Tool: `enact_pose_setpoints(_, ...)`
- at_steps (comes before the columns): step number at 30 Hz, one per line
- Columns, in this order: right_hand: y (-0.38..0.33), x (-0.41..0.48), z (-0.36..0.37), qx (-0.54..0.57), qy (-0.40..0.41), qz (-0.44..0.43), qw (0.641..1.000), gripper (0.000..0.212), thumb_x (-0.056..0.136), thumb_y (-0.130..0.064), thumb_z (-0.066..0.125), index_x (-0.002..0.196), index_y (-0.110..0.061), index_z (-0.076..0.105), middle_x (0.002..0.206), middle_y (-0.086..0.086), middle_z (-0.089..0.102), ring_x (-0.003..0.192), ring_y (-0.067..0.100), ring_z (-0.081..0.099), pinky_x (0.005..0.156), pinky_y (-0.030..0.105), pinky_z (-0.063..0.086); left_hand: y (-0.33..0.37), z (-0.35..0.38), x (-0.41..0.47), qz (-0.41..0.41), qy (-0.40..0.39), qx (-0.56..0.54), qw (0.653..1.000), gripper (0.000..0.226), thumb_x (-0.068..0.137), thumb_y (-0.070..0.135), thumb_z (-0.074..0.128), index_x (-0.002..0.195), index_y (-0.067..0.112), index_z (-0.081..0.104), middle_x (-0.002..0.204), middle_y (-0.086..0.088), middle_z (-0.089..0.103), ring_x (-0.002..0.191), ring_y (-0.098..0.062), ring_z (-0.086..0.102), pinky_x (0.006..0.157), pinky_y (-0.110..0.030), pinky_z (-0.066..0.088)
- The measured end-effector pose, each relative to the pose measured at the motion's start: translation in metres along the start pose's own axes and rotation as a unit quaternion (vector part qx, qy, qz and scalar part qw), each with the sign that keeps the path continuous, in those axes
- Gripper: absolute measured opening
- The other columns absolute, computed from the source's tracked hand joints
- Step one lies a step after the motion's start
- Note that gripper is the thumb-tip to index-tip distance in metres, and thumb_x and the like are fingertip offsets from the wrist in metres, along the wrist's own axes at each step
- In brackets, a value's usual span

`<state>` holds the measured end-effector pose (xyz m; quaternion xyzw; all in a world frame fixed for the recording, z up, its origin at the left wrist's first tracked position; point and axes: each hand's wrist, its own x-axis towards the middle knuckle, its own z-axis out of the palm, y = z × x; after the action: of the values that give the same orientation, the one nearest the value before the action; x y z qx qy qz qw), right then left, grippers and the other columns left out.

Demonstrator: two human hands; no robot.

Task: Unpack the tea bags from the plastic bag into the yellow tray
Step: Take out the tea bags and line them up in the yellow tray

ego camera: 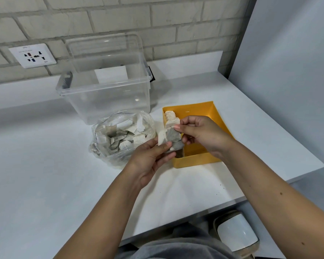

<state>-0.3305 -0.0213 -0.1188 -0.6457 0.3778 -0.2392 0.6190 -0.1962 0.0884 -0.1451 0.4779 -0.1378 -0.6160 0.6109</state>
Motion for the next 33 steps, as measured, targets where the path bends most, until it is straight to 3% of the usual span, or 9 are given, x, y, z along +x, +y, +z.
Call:
enact_pose_setpoints(4, 0.001, 0.002, -0.010, 0.042, 0.058, 0.012, 0.997, 0.008, 0.090, -0.017, 0.068, 0.086, -0.014, 0.063, 0.073, -0.004, 0.062, 0.059, 0.011, 0.056, 0.056, 0.021, 0.049, 0.005, -0.008, 0.003, 0.023, 0.042, 0.011, 0.999, 0.023, 0.087, -0.004, 0.064, 0.109, 0.002, 0.068, 0.094, -0.009, 0.075, 0.080, -0.015, 0.073, 0.079, -0.028, 0.060)
enact_pose_setpoints(7, 0.010, 0.004, -0.020, -0.123, 0.065, 0.021, 0.990, 0.011, 0.085, -0.017, 0.074, 0.084, -0.014, 0.064, 0.076, -0.002, 0.064, 0.068, 0.013, 0.056, 0.062, 0.018, 0.046, 0.013, -0.018, 0.007, 0.059, 0.075, 0.024, 0.995, 0.021, 0.089, -0.003, 0.064, 0.108, 0.003, 0.067, 0.087, -0.006, 0.076, 0.077, -0.014, 0.072, 0.079, -0.030, 0.060)
enact_pose_setpoints(11, 0.025, 0.005, -0.018, -0.235, -0.023, 0.090, 0.968, 0.015, 0.076, -0.022, 0.083, 0.079, -0.018, 0.069, 0.083, 0.002, 0.070, 0.084, 0.019, 0.063, 0.080, 0.031, 0.050, 0.010, -0.020, 0.007, 0.080, 0.099, 0.066, 0.990, 0.023, 0.091, -0.002, 0.063, 0.113, 0.003, 0.065, 0.097, -0.011, 0.075, 0.080, -0.020, 0.073, 0.074, -0.031, 0.062)
enact_pose_setpoints(16, 0.035, 0.013, -0.010, -0.308, 0.000, 0.092, 0.947, 0.023, 0.066, -0.035, 0.087, 0.069, -0.024, 0.067, 0.074, -0.007, 0.069, 0.091, 0.024, 0.066, 0.097, 0.051, 0.047, 0.001, -0.015, 0.003, 0.088, 0.102, 0.098, 0.986, 0.018, 0.092, -0.003, 0.060, 0.107, 0.006, 0.066, 0.095, -0.012, 0.076, 0.075, -0.021, 0.074, 0.064, -0.027, 0.061)
enact_pose_setpoints(24, 0.032, 0.011, -0.005, -0.399, 0.011, 0.104, 0.911, 0.031, 0.072, -0.051, 0.079, 0.073, -0.026, 0.062, 0.076, -0.014, 0.063, 0.088, 0.015, 0.060, 0.091, 0.045, 0.043, 0.001, -0.013, 0.002, 0.091, 0.084, 0.111, 0.986, 0.017, 0.092, -0.003, 0.060, 0.103, 0.008, 0.067, 0.093, -0.008, 0.077, 0.079, -0.021, 0.075, 0.064, -0.027, 0.060)
enact_pose_setpoints(28, 0.029, 0.012, -0.010, -0.346, 0.014, 0.095, 0.933, 0.033, 0.068, -0.051, 0.082, 0.078, -0.024, 0.066, 0.071, -0.012, 0.061, 0.080, 0.016, 0.057, 0.086, 0.045, 0.047, 0.001, -0.012, 0.004, 0.092, 0.079, 0.114, 0.986, 0.018, 0.092, -0.003, 0.061, 0.106, 0.007, 0.067, 0.092, -0.007, 0.077, 0.080, -0.021, 0.075, 0.065, -0.027, 0.060)
enact_pose_setpoints(33, 0.017, 0.009, -0.010, -0.252, 0.056, 0.038, 0.965, 0.025, 0.079, -0.045, 0.075, 0.084, -0.021, 0.072, 0.081, -0.002, 0.071, 0.073, 0.010, 0.060, 0.076, 0.034, 0.050, 0.002, -0.011, 0.005, 0.098, 0.078, 0.137, 0.983, 0.022, 0.090, 0.000, 0.065, 0.112, 0.006, 0.066, 0.097, -0.007, 0.077, 0.082, -0.016, 0.074, 0.075, -0.030, 0.061)
